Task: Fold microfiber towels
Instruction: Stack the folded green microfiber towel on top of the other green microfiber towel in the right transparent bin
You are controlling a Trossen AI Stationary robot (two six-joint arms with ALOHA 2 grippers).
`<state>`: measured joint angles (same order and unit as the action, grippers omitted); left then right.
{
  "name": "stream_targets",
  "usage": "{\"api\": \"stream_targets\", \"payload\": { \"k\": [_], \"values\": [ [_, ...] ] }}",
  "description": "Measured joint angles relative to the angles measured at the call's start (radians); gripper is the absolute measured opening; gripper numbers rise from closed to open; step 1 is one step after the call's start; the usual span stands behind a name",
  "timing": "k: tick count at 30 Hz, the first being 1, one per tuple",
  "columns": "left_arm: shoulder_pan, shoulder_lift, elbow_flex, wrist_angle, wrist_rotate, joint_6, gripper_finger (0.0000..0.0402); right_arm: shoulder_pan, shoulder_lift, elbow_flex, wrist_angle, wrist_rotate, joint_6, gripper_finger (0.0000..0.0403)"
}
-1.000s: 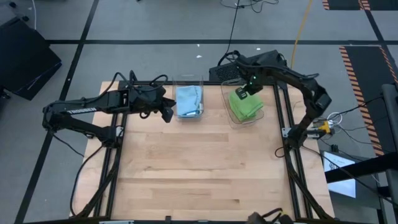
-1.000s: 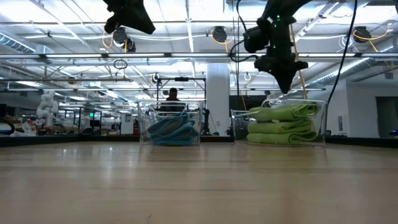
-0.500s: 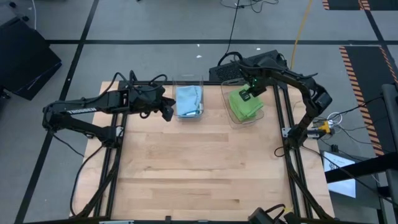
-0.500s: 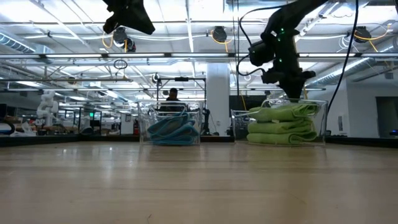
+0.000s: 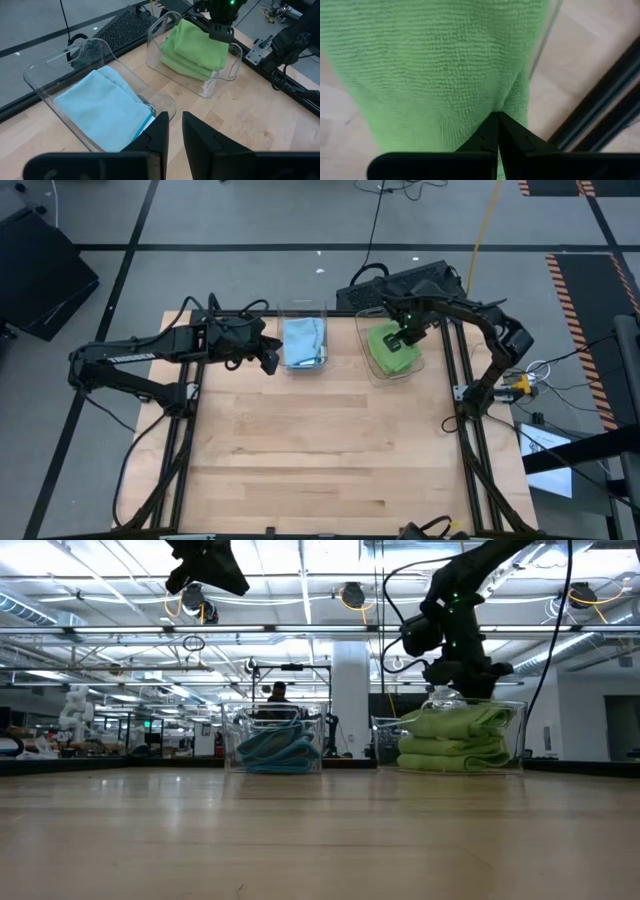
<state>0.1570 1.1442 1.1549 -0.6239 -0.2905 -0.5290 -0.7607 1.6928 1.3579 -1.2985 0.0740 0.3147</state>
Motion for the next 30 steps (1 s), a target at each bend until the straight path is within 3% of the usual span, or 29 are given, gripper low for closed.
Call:
{"api": "stream_targets", "payload": {
  "k": [9, 15, 21, 30],
  "values": [
    [0.000, 0.000, 0.000, 0.000, 0.000, 0.003, 0.0056, 0.044, -0.001, -0.008, 0.031, -0.005, 0.040, 0.0000],
    [0.000, 0.000, 0.000, 0.000, 0.000, 0.003, 0.0056, 0.052, -0.001, -0.096, 0.127, -0.073, 0.082, 0.0000],
    [0.000, 0.000, 0.000, 0.000, 0.000, 0.003, 0.0056, 0.052, -0.001, -0.166, 0.146, -0.076, 0.079, 0.0000],
    [0.000, 0.000, 0.000, 0.000, 0.010, -0.004, 0.0056, 0.028, -0.122, -0.121, 0.165, -0.052, 0.088, 0.0000]
  ]
}}
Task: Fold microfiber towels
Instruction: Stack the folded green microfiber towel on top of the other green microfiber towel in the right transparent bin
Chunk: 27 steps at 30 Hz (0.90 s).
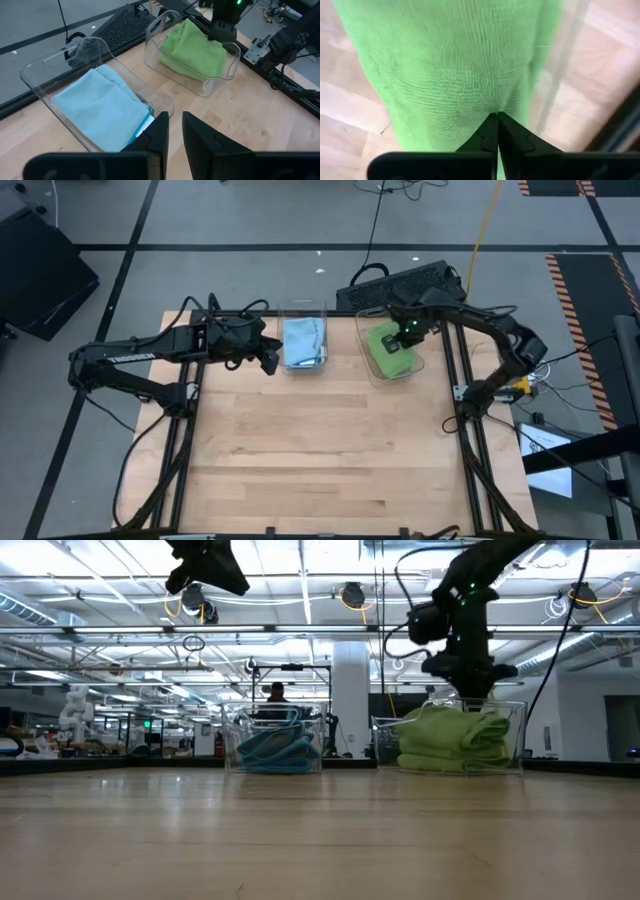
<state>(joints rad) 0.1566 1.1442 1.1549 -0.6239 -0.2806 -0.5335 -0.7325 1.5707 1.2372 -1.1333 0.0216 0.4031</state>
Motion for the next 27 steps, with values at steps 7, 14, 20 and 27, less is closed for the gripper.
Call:
{"api": "stream_targets", "payload": {
  "k": [7, 14, 20, 27],
  "values": [
    [0.000, 0.000, 0.000, 0.000, 0.002, -0.020, 0.0056, -0.001, -0.064, 0.001, 0.076, -0.066, 0.032, 0.0000],
    [0.000, 0.000, 0.000, 0.002, 0.002, -0.022, 0.0056, 0.008, 0.019, -0.014, 0.252, -0.103, 0.045, 0.0000],
    [-0.002, 0.000, 0.000, 0.000, 0.010, 0.069, 0.0056, -0.040, 0.139, -0.016, 0.294, -0.072, -0.010, 0.0000],
    [-0.002, -0.004, 0.000, 0.000, 0.010, 0.212, 0.0056, -0.073, 0.098, 0.000, 0.339, -0.080, -0.062, 0.0000]
  ]
}}
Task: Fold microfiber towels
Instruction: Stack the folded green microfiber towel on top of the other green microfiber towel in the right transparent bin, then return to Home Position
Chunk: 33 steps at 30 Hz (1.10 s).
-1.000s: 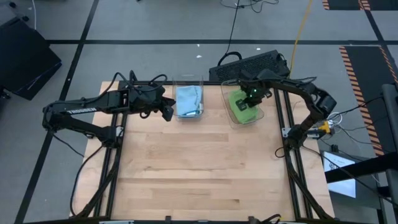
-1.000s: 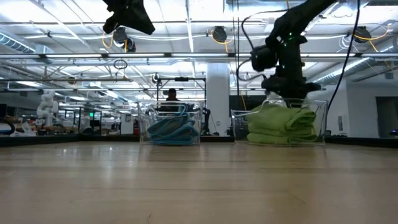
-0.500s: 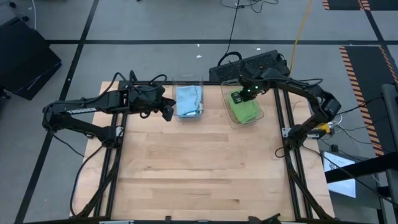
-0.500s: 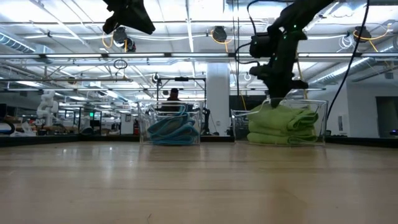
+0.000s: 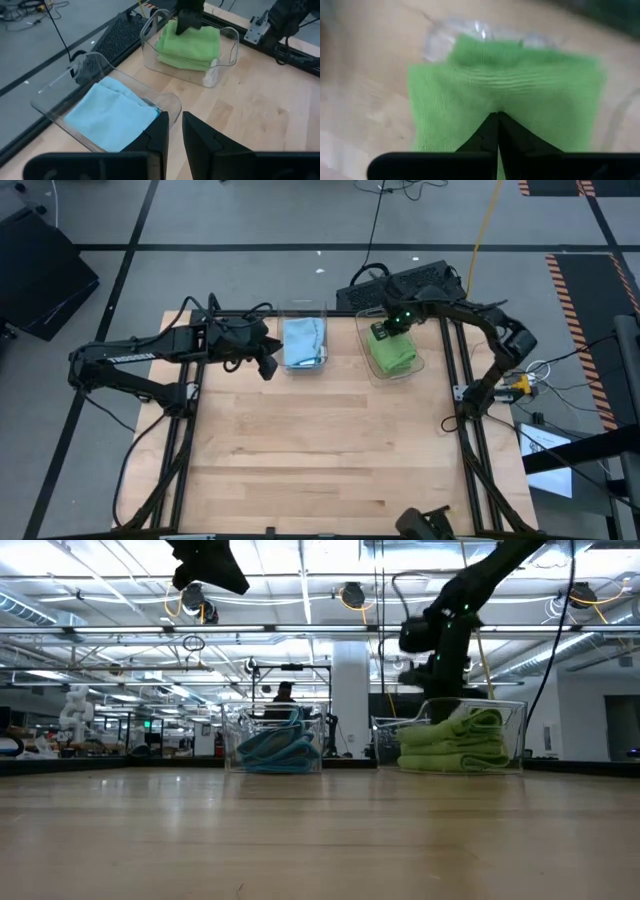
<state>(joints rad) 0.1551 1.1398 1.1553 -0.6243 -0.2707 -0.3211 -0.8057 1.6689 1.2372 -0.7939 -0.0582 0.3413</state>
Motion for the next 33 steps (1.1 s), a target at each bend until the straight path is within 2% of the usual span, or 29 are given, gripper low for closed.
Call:
{"api": "stream_targets", "payload": {
  "k": [4, 8, 16, 18, 24, 28, 33],
  "values": [
    [0.001, -0.005, 0.000, 0.000, 0.000, 0.006, 0.0056, -0.001, -0.114, 0.002, 0.037, -0.068, -0.093, 0.0000],
    [0.001, -0.021, 0.001, 0.002, 0.000, 0.029, 0.0056, 0.002, -0.244, 0.002, 0.078, -0.197, -0.194, 0.0000],
    [0.003, -0.089, 0.000, -0.015, -0.018, 0.065, 0.0056, 0.003, -0.505, 0.002, 0.124, -0.389, -0.248, 0.0000],
    [0.003, -0.104, 0.000, -0.026, -0.020, 0.065, 0.0056, 0.014, -0.566, 0.002, 0.135, -0.408, -0.249, 0.0000],
    [0.003, -0.116, 0.000, -0.074, -0.030, 0.084, 0.0055, 0.090, -0.730, -0.035, 0.151, -0.415, -0.263, 0.0000],
    [0.003, -0.115, 0.000, -0.068, -0.003, 0.100, 0.0055, 0.201, -0.809, -0.119, 0.091, -0.407, -0.090, 0.0000],
    [0.000, -0.116, 0.000, -0.061, 0.007, 0.101, 0.0055, 0.409, -0.857, -0.211, -0.047, -0.242, -0.043, 0.0000]
  ]
}}
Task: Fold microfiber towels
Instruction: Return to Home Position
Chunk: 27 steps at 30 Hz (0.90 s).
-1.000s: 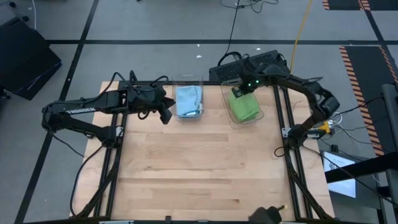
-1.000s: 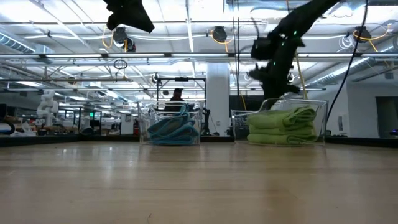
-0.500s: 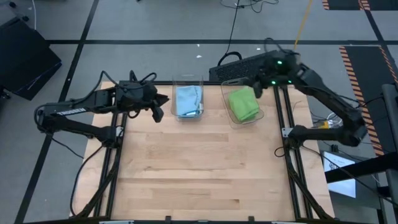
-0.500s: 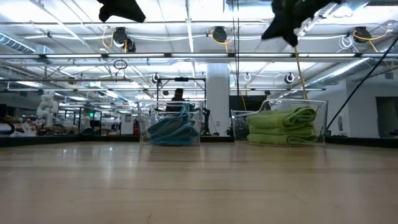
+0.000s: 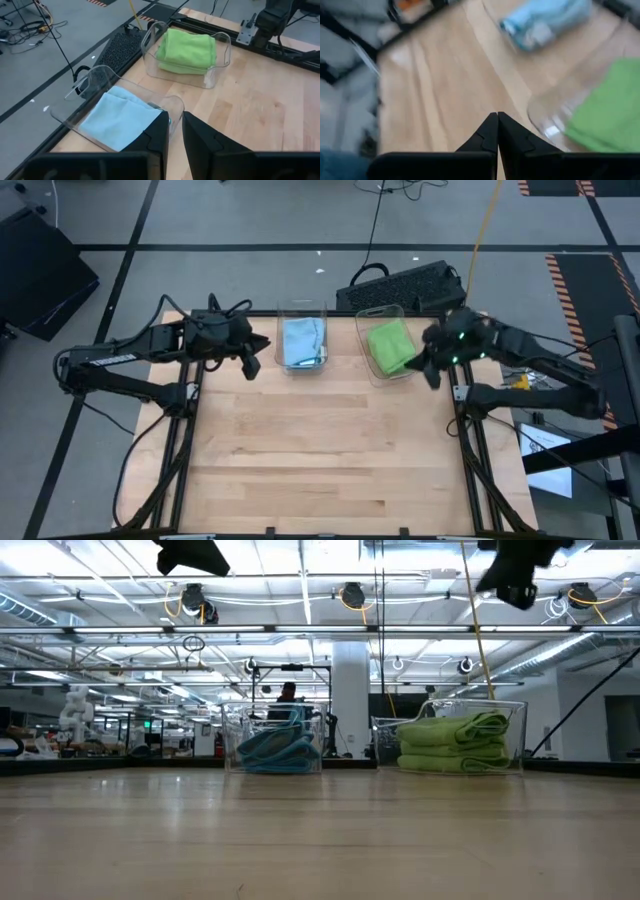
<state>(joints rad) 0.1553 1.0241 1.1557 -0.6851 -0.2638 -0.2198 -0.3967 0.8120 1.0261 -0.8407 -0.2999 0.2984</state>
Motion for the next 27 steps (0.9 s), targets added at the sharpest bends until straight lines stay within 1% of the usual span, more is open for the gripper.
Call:
{"api": "stream_targets", "payload": {
  "k": [2, 7, 10, 11, 13, 15, 20, 27],
  "values": [
    [0.000, 0.000, 0.000, 0.003, 0.002, -0.003, 0.0055, 0.058, 0.005, -0.046, -0.009, 0.061, -0.028, 0.0000],
    [0.001, 0.000, 0.000, 0.010, 0.003, -0.037, 0.0055, 0.155, 0.071, -0.211, 0.063, 0.070, -0.053, 0.0000],
    [0.001, 0.000, 0.000, 0.010, 0.004, -0.046, 0.0055, 0.198, 0.126, -0.295, 0.126, 0.149, -0.060, 0.0000],
    [0.001, 0.000, 0.000, 0.010, 0.004, -0.049, 0.0055, 0.204, 0.144, -0.317, 0.151, 0.193, -0.070, 0.0000],
    [0.001, 0.000, 0.000, 0.010, 0.003, -0.048, 0.0055, 0.204, 0.186, -0.352, 0.218, 0.269, -0.096, 0.0000],
    [0.001, 0.000, 0.000, 0.010, -0.003, -0.047, 0.0055, 0.192, 0.231, -0.374, 0.301, 0.304, -0.130, 0.0000],
    [0.001, 0.000, 0.000, 0.010, -0.006, -0.056, 0.0056, 0.156, 0.343, -0.381, 0.398, 0.298, -0.194, 0.0000],
    [0.001, 0.000, 0.000, 0.010, -0.006, -0.098, 0.0056, 0.097, 0.437, -0.381, 0.561, 0.300, -0.208, 0.0000]
  ]
}}
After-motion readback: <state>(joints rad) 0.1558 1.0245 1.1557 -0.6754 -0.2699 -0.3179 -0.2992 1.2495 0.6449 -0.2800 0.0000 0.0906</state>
